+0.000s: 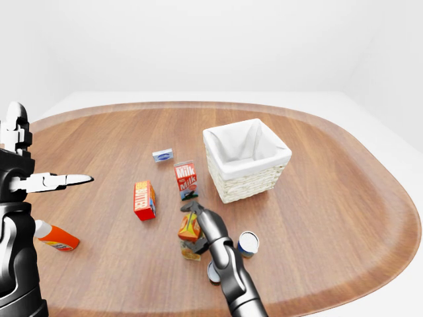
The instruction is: Pick up the orange juice, and put it in the basket.
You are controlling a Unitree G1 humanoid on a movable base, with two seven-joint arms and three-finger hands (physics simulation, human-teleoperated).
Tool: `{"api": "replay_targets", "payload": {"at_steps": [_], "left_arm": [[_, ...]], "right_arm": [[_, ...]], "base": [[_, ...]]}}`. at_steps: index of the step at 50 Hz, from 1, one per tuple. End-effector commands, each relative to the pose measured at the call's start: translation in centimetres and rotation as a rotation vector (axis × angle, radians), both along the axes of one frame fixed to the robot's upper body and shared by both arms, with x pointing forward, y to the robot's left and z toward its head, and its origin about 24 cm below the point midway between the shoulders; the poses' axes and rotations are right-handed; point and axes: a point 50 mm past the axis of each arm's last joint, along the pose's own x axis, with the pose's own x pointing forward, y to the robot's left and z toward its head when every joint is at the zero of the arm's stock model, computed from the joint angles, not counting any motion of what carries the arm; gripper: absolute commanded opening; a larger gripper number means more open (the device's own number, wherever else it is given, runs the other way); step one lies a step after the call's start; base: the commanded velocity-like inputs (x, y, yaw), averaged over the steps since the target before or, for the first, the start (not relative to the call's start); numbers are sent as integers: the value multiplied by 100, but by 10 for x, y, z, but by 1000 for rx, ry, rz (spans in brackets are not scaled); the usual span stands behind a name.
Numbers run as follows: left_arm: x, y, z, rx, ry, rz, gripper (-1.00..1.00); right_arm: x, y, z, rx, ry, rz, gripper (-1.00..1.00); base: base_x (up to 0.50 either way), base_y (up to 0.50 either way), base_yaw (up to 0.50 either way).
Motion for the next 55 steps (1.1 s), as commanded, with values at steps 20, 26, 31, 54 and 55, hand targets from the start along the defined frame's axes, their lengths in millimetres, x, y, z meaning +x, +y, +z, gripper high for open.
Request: {"api": "replay_targets", "payload": {"at_steps": [20, 26, 31, 54, 55], "left_arm": [[-6, -1, 5, 12, -27, -2, 100], [-7, -1, 6, 14, -31, -2, 100], [-8, -2, 7, 16, -36, -2, 100], [-6, -2, 6, 13, -33, -2, 100], [-6, -2, 6, 13, -33, -2, 100]], "right_arm": [[2, -3, 2, -22, -17, -5, -100], [11, -4, 21, -17, -92, -1, -100], [16, -2, 33, -7, -137, 6, -100], [27, -1, 73, 9, -269, 46, -100], [27, -1, 74, 8, -273, 48, -100]], "base": [[0, 0, 0], [0, 0, 0], [0, 0, 0], [0, 0, 0], [0, 0, 0]]}}
